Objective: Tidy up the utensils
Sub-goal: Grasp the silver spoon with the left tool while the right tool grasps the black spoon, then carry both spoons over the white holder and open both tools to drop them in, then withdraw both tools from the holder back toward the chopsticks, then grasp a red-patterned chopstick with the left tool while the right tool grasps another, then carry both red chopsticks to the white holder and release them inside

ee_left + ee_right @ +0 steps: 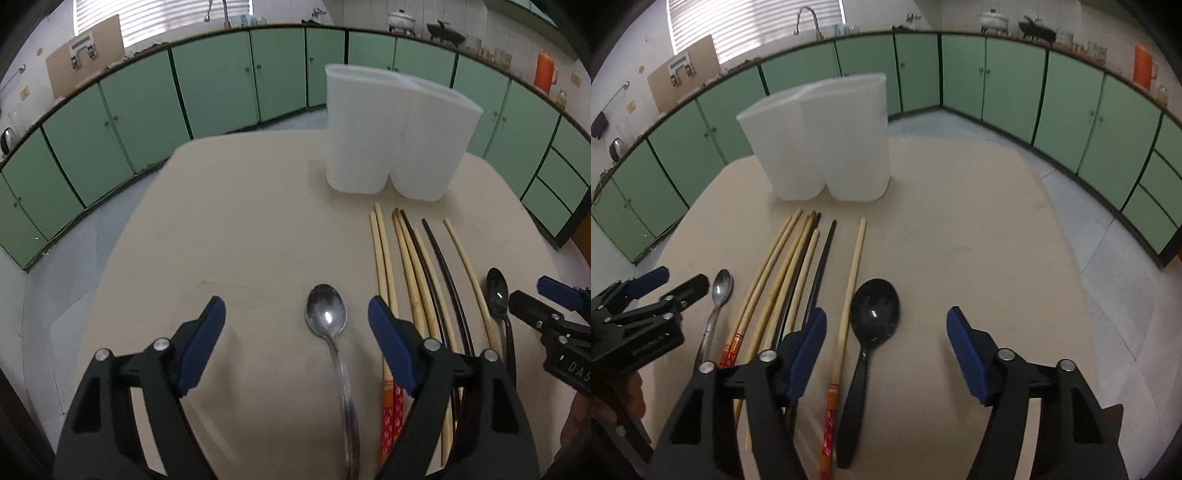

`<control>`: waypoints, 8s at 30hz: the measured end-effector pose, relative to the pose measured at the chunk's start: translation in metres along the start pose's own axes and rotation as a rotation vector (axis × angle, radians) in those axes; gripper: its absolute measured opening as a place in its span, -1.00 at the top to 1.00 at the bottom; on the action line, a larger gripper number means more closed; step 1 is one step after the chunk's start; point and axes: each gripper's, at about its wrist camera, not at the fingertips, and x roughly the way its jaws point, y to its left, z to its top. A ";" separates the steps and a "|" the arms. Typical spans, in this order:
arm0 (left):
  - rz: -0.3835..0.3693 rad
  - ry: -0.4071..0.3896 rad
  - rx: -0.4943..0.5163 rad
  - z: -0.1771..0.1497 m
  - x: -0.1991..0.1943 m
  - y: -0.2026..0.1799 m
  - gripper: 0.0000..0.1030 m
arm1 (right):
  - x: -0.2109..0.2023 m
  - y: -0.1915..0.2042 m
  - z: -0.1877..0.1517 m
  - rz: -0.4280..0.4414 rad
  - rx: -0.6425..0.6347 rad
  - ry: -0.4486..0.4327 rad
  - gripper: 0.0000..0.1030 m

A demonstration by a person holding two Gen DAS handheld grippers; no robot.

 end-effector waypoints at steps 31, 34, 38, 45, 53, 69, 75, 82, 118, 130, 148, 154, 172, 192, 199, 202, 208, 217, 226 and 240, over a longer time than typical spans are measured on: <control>-0.147 -0.070 -0.086 -0.005 -0.007 -0.007 0.48 | -0.009 -0.011 0.002 0.115 0.095 -0.056 0.33; -0.178 -0.177 -0.071 -0.009 -0.024 -0.005 0.48 | -0.024 -0.013 0.005 0.135 0.068 -0.127 0.33; -0.189 -0.267 -0.067 -0.012 -0.038 -0.004 0.48 | -0.032 -0.011 0.010 0.152 0.046 -0.177 0.33; -0.187 -0.397 -0.073 -0.007 -0.067 -0.002 0.48 | -0.053 -0.003 0.028 0.187 0.006 -0.315 0.33; -0.198 -0.505 -0.096 0.008 -0.094 0.004 0.49 | -0.069 0.002 0.059 0.225 -0.024 -0.435 0.33; -0.301 -0.745 -0.119 0.157 -0.131 -0.005 0.49 | -0.069 0.004 0.191 0.289 -0.020 -0.727 0.33; -0.290 -0.704 -0.104 0.190 -0.085 -0.028 0.48 | -0.022 0.009 0.215 0.232 -0.009 -0.719 0.33; -0.270 -0.599 -0.102 0.180 -0.030 -0.023 0.48 | 0.012 0.004 0.191 0.227 -0.001 -0.643 0.33; -0.108 -0.236 -0.002 -0.030 -0.060 0.022 -0.76 | -0.055 -0.017 -0.033 0.078 0.044 -0.290 -0.87; -0.104 -0.095 0.029 -0.098 -0.065 0.013 -0.76 | -0.057 0.002 -0.100 0.082 -0.007 -0.126 -0.78; -0.131 -0.040 0.053 -0.122 -0.063 -0.011 -0.33 | -0.050 0.020 -0.120 0.074 -0.091 -0.080 0.24; -0.144 -0.036 0.053 -0.124 -0.061 -0.022 -0.19 | -0.050 0.024 -0.123 0.054 -0.110 -0.090 0.43; -0.126 -0.074 0.059 -0.124 -0.058 -0.034 0.31 | -0.048 0.019 -0.120 0.061 -0.101 -0.103 0.83; -0.104 -0.138 0.107 -0.123 -0.079 -0.039 0.90 | -0.060 0.014 -0.122 0.077 -0.096 -0.138 0.86; -0.091 -0.257 0.107 -0.106 -0.118 -0.031 0.90 | -0.097 0.014 -0.108 0.070 -0.132 -0.242 0.87; -0.088 -0.321 0.110 -0.093 -0.140 -0.029 0.90 | -0.113 0.012 -0.097 0.070 -0.139 -0.281 0.87; -0.111 -0.415 0.101 -0.063 -0.175 -0.021 0.90 | -0.147 0.005 -0.067 0.090 -0.132 -0.353 0.88; -0.173 -0.446 0.099 -0.023 -0.195 -0.023 0.90 | -0.178 0.001 -0.016 0.126 -0.146 -0.366 0.89; -0.211 -0.461 0.070 0.003 -0.203 -0.023 0.90 | -0.197 0.007 0.026 0.147 -0.197 -0.368 0.89; -0.222 -0.631 0.067 0.071 -0.248 -0.018 0.90 | -0.249 0.012 0.108 0.174 -0.280 -0.492 0.89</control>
